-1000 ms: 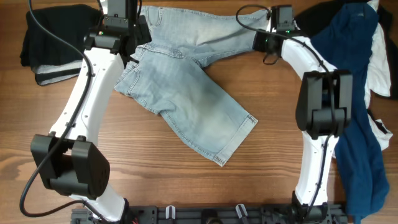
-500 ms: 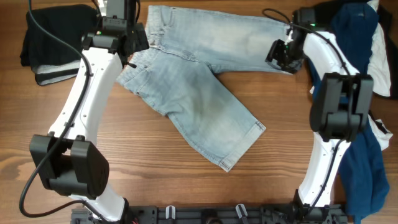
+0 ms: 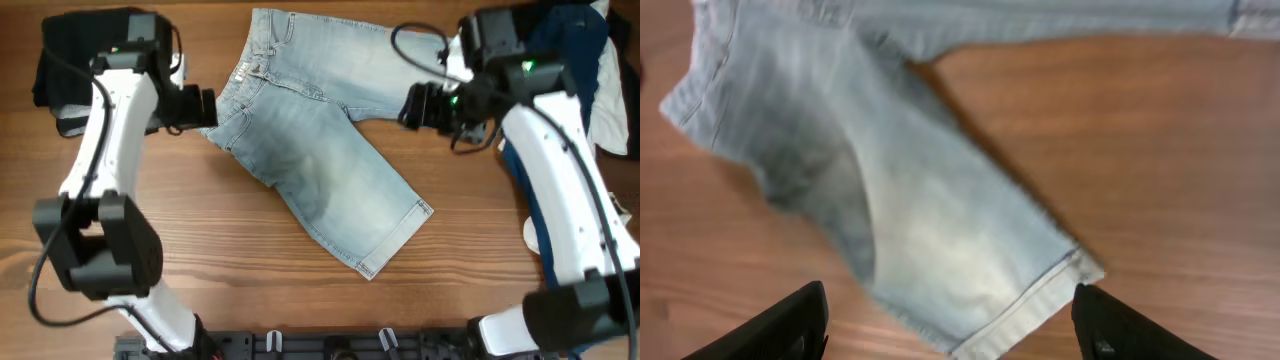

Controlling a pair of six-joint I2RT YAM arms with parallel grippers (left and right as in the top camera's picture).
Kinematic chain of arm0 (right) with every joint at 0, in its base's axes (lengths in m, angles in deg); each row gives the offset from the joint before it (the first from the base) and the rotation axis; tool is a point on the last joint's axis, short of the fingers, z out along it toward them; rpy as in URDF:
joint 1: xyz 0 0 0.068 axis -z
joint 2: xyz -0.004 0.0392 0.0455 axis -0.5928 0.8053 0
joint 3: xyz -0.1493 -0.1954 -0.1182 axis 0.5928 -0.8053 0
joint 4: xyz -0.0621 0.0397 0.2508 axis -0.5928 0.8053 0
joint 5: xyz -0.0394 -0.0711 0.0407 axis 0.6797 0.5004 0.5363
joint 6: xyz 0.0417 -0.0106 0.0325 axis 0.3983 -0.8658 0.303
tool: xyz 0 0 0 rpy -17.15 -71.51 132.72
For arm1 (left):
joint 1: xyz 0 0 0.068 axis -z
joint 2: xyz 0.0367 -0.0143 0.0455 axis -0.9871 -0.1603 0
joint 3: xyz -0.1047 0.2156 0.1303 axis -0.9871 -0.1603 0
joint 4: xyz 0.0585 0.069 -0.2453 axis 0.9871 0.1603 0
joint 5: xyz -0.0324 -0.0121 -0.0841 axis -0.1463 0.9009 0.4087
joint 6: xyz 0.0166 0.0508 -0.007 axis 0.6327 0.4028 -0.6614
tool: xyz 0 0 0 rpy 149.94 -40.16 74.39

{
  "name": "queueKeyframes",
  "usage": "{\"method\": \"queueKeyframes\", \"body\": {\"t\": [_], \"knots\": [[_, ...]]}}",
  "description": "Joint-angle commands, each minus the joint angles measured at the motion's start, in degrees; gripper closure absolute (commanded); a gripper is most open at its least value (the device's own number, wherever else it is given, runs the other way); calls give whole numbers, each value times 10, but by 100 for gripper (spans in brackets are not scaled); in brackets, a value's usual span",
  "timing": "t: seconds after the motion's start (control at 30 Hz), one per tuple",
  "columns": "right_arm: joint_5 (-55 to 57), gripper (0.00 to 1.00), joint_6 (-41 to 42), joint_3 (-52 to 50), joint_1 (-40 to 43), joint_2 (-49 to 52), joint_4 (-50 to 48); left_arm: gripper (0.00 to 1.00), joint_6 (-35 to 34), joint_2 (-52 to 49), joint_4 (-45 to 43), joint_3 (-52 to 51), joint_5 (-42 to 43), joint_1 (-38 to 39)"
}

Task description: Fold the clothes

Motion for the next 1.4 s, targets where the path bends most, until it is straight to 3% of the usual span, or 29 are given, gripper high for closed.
{"method": "queueKeyframes", "body": {"t": [0.0,0.1,0.23,0.33,0.4,0.43,0.47,0.57,0.83,1.07,1.37], "knots": [[12,21,49,-76,-15,-52,-2,0,64,-59,-18,-3,54,-16],[19,36,68,-143,-24,-84,-15,4,64,-103,-49,-3,86,-16],[76,36,93,-192,-90,-135,-47,15,30,-152,-114,-3,86,-14],[93,36,115,-193,-124,-134,-36,51,18,-167,-121,-3,86,-10],[99,35,116,-193,-127,-134,-38,80,2,-167,-129,-3,86,-10],[99,35,116,-193,-127,-134,-37,91,-12,-167,-132,-3,85,-10],[99,35,116,-193,-127,-134,-33,96,-24,-167,-132,-3,85,-10],[99,35,119,-201,-127,-132,-31,96,-56,-167,-120,-3,79,-13],[63,36,131,-323,-127,-131,-93,96,-219,-164,32,-3,60,-112],[-23,42,163,-434,-167,-131,-120,96,-221,-141,28,-3,98,-111],[-16,47,243,-487,-234,-131,-146,96,-219,-141,-1,-3,92,-99]]}}
